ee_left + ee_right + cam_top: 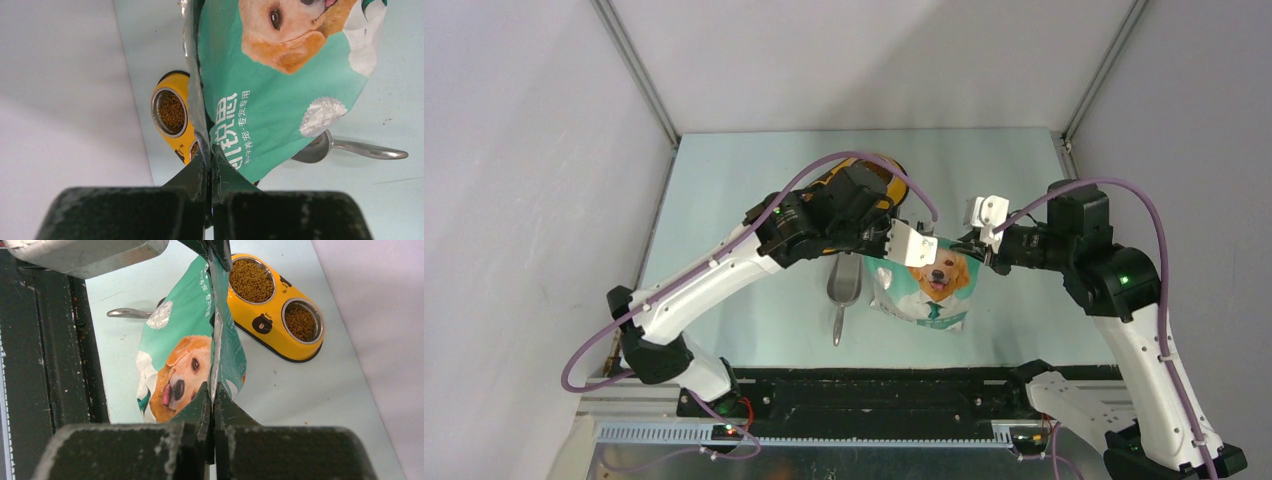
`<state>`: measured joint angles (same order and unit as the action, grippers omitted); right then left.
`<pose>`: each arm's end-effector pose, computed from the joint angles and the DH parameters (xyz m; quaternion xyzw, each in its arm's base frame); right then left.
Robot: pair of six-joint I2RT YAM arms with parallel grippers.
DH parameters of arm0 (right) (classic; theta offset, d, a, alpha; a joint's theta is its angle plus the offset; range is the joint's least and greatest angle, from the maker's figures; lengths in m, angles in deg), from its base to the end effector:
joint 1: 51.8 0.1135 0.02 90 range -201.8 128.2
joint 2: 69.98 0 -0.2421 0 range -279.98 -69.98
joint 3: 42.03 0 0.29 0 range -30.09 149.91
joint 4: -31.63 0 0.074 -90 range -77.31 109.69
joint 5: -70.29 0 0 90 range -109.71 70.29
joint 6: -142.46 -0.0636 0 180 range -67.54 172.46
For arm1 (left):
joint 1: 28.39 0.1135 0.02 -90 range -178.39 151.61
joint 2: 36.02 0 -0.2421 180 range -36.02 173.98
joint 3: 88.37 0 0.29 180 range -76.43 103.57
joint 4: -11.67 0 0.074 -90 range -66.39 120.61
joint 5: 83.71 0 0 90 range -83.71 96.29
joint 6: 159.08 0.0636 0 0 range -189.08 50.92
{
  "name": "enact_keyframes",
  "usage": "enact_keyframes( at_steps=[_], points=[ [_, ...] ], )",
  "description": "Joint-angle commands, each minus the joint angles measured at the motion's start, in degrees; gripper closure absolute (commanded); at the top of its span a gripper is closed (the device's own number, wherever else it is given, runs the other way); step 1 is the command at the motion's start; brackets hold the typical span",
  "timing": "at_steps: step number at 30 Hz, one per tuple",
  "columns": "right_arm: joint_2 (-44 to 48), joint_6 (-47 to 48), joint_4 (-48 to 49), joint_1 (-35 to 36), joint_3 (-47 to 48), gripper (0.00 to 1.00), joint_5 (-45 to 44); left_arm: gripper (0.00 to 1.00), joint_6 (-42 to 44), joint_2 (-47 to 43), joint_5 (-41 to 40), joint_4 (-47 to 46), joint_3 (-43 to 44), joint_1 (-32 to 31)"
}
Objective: Serve the pet food
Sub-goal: Close the pet food bag at the center of the board.
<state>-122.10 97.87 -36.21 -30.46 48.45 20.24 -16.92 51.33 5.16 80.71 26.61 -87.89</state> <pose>0.1766 0.1129 0.4242 -0.5903 0.5832 0.1898 0.5247 0.1883 -0.3172 0.3988 0.7518 0.5152 -0.0174 0.4111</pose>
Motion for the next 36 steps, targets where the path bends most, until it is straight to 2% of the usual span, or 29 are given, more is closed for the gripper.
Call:
enact_keyframes(
  at_steps=[1,3,4,5,7,11,13,15,18,21,24,30,32,33,36],
  points=[
    [1.2,-1.3,-1.1,0.6,1.1,1.00,-1.5,1.00,2.3,-3.9,-7.2,2.3,-0.1,2.7],
    [1.4,-1.4,-1.1,0.8,1.1,1.00,-1.8,0.97,2.2,-4.0,-10.0,1.0,0.1,2.7],
    [1.5,-1.4,-1.1,0.9,1.1,1.00,-1.7,0.94,1.4,-3.2,-11.1,0.9,0.6,2.8],
    [1.6,-1.5,-1.1,0.9,1.1,1.00,-1.8,0.85,0.6,-2.8,-13.3,0.8,0.8,2.8],
    [1.7,-1.6,-0.8,1.1,1.1,1.00,-1.8,0.80,0.6,-2.6,-13.7,0.2,0.1,2.9],
    [1.8,-2.2,-0.5,1.7,1.1,1.00,-2.2,0.85,2.3,-3.7,-12.5,0.8,-2.3,2.9],
    [2.0,-2.3,-0.6,2.2,1.1,1.00,-2.6,0.98,2.7,-3.7,-12.1,1.7,-2.2,3.0],
    [2.0,-2.4,-0.5,2.8,1.1,1.00,-2.8,1.00,3.5,-4.0,-9.3,4.4,-1.6,3.0],
    [2.2,-2.7,-0.3,3.4,1.1,1.00,-3.9,1.00,4.0,-4.9,-6.6,5.7,-1.3,3.0],
    [2.5,-3.0,-0.1,3.8,1.1,1.00,-4.2,1.00,3.8,-4.9,-9.3,5.0,-1.6,3.0],
    [2.9,-3.0,-0.1,4.0,1.1,1.00,-3.9,0.90,3.3,-4.5,-10.6,5.3,-2.2,2.9],
    [2.9,-3.0,-0.5,4.8,1.1,1.00,-4.4,0.84,3.8,-3.5,-11.3,4.9,-3.4,2.9],
    [2.8,-3.0,-0.6,5.0,1.1,1.00,-4.6,0.86,4.3,-3.3,-11.7,4.6,-3.7,2.9],
    [2.8,-2.9,-0.6,5.1,1.1,1.00,-4.6,0.95,5.0,-3.3,-11.8,5.0,-3.8,2.9],
    [2.7,-2.9,-0.6,5.3,1.1,1.00,-5.1,1.00,6.9,-3.2,-10.6,7.2,-3.0,3.1]
  ],
)
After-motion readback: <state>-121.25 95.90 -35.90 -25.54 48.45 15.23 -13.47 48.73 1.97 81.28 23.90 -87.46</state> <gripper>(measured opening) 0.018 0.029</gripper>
